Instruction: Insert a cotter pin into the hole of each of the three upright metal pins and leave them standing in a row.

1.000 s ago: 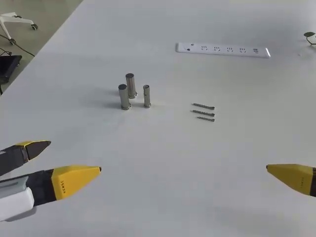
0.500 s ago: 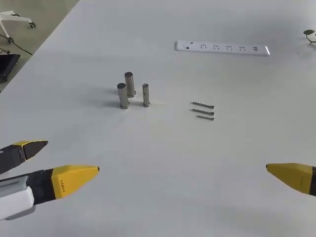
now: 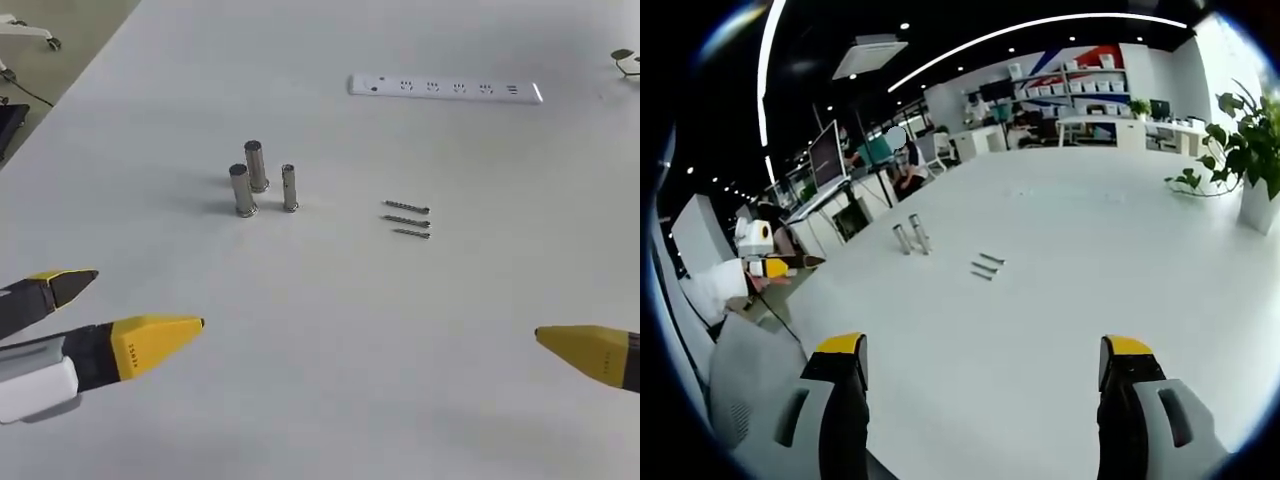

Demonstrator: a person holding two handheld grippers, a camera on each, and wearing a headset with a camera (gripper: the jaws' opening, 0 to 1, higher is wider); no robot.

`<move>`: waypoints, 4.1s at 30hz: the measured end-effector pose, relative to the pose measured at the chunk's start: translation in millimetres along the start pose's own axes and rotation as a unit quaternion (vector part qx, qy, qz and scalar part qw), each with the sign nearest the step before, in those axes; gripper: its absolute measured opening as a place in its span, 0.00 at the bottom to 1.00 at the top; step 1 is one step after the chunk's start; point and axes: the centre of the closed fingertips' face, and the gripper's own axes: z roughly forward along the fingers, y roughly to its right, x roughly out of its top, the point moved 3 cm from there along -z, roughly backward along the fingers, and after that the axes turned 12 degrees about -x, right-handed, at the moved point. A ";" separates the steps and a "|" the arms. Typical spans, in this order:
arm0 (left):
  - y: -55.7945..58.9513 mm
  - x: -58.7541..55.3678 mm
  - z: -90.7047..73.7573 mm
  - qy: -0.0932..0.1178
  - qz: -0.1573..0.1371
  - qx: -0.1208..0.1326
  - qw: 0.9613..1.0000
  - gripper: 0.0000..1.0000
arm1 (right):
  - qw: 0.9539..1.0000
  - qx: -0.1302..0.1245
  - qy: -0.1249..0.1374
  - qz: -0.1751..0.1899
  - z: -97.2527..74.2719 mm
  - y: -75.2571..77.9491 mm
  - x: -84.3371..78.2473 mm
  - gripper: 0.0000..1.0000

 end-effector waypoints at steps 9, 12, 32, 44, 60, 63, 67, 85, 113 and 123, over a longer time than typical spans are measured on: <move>-21.3 20.0 22.7 -0.014 0.042 0.001 0.999 0.99 | 1.000 0.001 -0.005 -0.001 3.1 -0.8 -0.8 0.94; -25.9 36.0 35.7 0.007 0.048 -0.008 0.999 0.99 | 1.000 0.002 -0.009 -0.001 4.5 -1.6 -2.4 0.94; -65.8 70.4 94.5 -0.014 0.120 -0.020 0.992 0.89 | 1.000 -0.002 -0.006 -0.006 4.3 -3.4 -1.0 0.93; -80.2 65.7 118.4 -0.042 0.136 -0.012 0.990 0.66 | 1.000 0.001 -0.019 -0.002 6.5 -4.6 -6.0 0.92; -103.5 48.9 136.9 -0.083 0.158 0.022 0.984 0.29 | 1.000 0.006 -0.017 -0.009 7.7 -8.0 -3.1 0.92; -104.6 48.1 137.9 -0.086 0.162 0.024 0.983 0.21 | 1.000 0.007 -0.017 -0.009 7.4 -8.1 -3.0 0.92; -107.6 48.4 139.6 -0.086 0.166 0.032 0.982 0.14 | 1.000 0.007 -0.017 -0.011 7.5 -7.7 -3.2 0.91; -99.7 45.7 135.1 -0.139 0.234 0.041 0.961 0.10 | 1.000 0.013 -0.021 -0.013 9.3 -12.2 -6.9 0.91; 56.4 41.6 134.9 -0.125 0.304 -0.140 0.934 0.10 | 0.999 0.028 0.001 -0.021 -0.4 -21.1 -6.2 0.90; 72.4 14.0 151.2 -0.150 0.306 -0.176 0.924 0.10 | 0.999 0.026 0.003 -0.019 -3.5 -20.5 -6.7 0.90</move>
